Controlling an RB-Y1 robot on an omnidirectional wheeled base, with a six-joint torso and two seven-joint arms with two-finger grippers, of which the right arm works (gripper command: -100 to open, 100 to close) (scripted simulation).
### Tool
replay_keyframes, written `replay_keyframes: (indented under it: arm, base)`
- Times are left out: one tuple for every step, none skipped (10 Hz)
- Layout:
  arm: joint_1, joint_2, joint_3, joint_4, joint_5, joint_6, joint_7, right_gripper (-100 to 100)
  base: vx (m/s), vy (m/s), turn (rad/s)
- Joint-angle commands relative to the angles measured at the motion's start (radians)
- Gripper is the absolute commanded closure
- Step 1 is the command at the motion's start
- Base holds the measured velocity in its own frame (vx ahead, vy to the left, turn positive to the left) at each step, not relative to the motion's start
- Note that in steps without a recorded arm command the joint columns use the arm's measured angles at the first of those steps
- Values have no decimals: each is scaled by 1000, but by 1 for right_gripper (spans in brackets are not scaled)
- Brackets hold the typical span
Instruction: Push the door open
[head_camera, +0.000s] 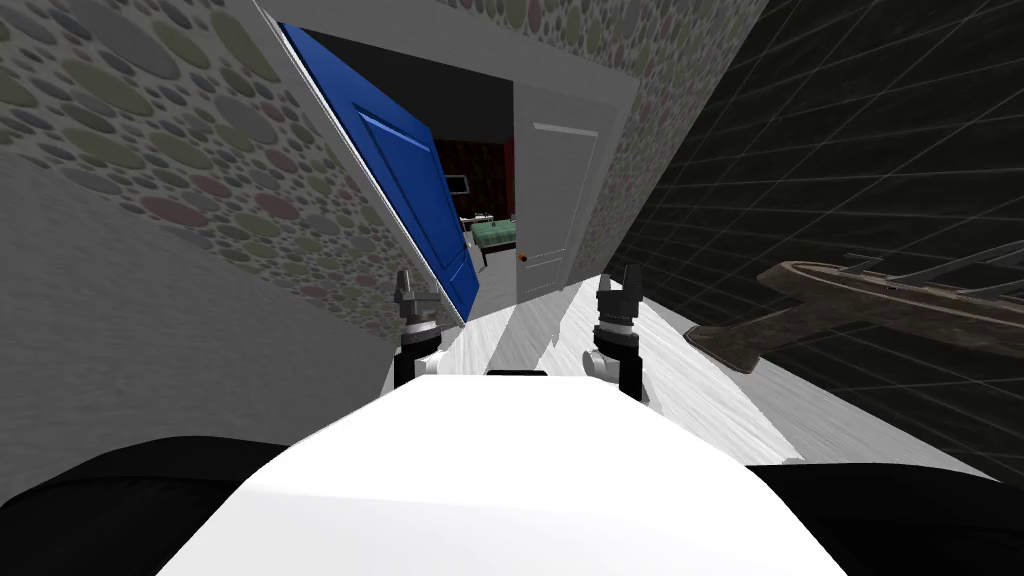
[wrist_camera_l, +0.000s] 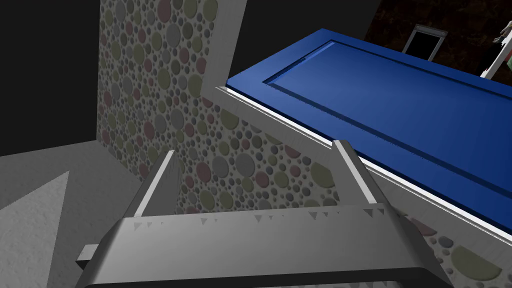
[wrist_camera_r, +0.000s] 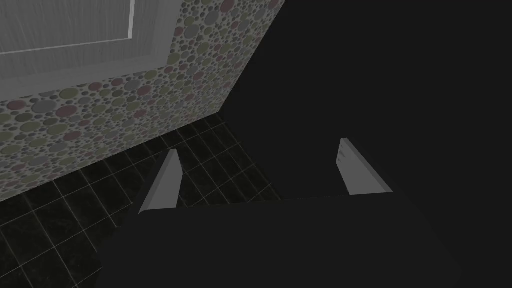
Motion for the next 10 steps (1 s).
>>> replay_keyframes:
  arm:
    - [-13,-8,0,38,14,-7,30,-100]
    - [-20,-12,1,58,21,-10,46,-100]
    - [-24,-15,1,68,25,-12,55,-100]
    - [-33,-19,1,95,34,-17,76,-100]
    - [-38,-22,1,110,40,-19,88,-100]
    - [-49,-26,2,140,50,-24,111,-100]
    - [-54,-29,2,156,56,-27,125,-100]
    - [-61,-31,2,175,63,-30,139,-100]
    - [-67,-34,2,193,70,-34,154,-100]
    - [-74,-36,3,212,76,-37,169,-100]
  base:
    - [190,-25,8]
    - [181,-20,31]
    - [117,-2,13]
    - [94,11,9]
    - [123,3,11]
    - [159,-3,14]
    - [153,-21,12]
    - [111,-21,14]
    - [94,-12,12]
    - [88,-9,13]
